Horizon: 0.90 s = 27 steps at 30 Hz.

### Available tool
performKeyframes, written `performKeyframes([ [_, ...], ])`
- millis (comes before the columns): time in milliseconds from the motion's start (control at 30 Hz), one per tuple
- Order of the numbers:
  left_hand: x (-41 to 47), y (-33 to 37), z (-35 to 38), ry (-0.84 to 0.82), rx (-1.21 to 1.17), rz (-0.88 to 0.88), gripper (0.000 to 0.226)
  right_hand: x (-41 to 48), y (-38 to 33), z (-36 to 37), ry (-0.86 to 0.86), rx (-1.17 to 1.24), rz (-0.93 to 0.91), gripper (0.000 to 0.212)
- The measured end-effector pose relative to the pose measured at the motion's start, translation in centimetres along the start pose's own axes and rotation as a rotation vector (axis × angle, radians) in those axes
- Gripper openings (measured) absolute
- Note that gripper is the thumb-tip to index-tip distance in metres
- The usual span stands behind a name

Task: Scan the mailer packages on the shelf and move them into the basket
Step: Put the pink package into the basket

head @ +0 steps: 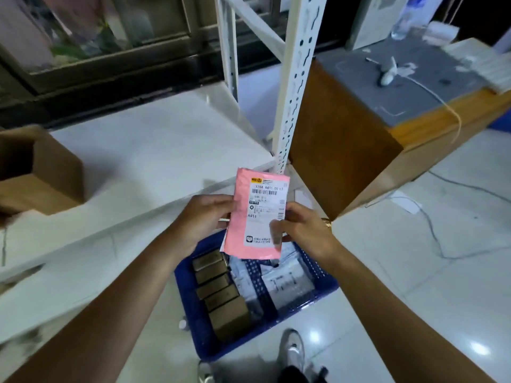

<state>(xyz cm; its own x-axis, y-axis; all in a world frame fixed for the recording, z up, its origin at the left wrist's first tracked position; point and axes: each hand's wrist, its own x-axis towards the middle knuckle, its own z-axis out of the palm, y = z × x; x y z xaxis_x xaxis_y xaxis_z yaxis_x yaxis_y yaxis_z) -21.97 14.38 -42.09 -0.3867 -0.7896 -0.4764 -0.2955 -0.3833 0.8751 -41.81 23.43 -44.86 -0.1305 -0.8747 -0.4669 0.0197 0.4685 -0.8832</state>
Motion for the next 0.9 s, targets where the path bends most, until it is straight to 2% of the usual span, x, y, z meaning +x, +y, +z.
performKeyframes([
  [233, 6.9, -6.7, 3.6, 0.027, 0.035, -0.048, 0.020, 5.2, 7.4, -2.3, 0.027, 0.002, 0.071, 0.023],
  [400, 11.7, -11.2, 6.2, 0.040, 0.047, -0.145, 0.024, 9.7, 13.0, -4.1, 0.096, 0.010, 0.115, 0.025],
  [533, 14.7, -14.2, 8.0, 0.020, 0.055, -0.181, 0.022, 12.6, 17.4, -5.4, 0.125, -0.007, 0.147, 0.018],
  [600, 16.1, -16.0, 8.9, 0.018, 0.062, -0.199, 0.028, 13.8, 19.2, -6.0, 0.130, -0.033, 0.158, 0.017],
  [767, 20.2, -20.5, 10.1, -0.067, 0.057, -0.250, 0.067, 16.9, 23.6, -7.2, 0.107, -0.094, 0.206, 0.016],
  [900, 23.3, -24.0, 11.2, -0.073, 0.093, -0.268, 0.067, 18.7, 26.9, -8.1, 0.071, -0.089, 0.269, 0.018],
])
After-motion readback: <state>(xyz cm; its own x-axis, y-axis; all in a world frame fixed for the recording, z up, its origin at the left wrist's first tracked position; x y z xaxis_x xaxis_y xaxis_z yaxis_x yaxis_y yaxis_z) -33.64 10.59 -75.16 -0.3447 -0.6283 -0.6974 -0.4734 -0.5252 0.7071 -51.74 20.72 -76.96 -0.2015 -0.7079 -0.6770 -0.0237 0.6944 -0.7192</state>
